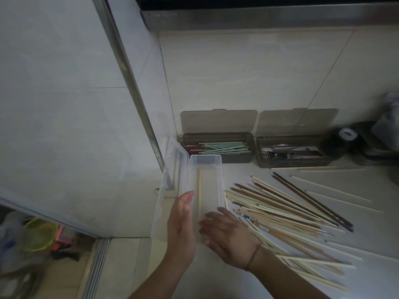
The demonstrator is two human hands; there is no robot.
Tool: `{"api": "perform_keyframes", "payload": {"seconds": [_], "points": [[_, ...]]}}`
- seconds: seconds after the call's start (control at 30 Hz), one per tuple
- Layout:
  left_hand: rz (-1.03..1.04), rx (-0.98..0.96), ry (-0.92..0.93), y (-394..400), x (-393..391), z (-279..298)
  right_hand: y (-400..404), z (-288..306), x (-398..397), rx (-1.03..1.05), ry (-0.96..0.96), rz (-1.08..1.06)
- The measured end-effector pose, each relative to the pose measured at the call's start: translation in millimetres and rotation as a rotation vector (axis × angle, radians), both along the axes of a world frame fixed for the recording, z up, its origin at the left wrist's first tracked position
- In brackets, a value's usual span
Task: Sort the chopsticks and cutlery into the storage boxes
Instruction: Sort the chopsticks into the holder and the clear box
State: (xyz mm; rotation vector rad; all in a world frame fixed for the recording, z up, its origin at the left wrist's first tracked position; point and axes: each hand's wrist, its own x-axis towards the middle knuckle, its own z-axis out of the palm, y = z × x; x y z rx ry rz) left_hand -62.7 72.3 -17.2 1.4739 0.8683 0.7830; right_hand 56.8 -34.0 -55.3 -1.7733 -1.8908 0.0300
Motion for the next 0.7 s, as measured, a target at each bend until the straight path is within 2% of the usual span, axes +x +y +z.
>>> {"api": "perform_keyframes", "payload": {"seconds": [0.1,0.17,0.2,0.3,0.4,0.53,0.63,0.7], "points": [[-0.067,0.121,0.117,-3,-3,15,-18,-13,7,0.219,0.155,-0.36],[-0.172,0.256,0.151,-3,-6,31,-23,-18,15,0.095,0.066,-0.646],[-0.213,0.349,0.146,-2,-9,41,-21,-19,17,-0.035,-0.002,-0.705],[-0.179,0.666,0.11,14,-18,66,-5,-20,18,-0.358,-0.107,-0.692],[-0.045,0.875,0.224,38,-23,76,15,-20,18,-0.563,-0.175,-0.7],[-0.022,0.824,0.436,57,-26,66,26,-28,17,-0.67,-0.257,-0.673],[-0.095,0.809,0.465,63,-27,57,24,-28,16,-0.703,-0.263,-0.634],[-0.154,0.831,0.461,64,-27,53,18,-22,17,-0.68,-0.167,-0.629]]}}
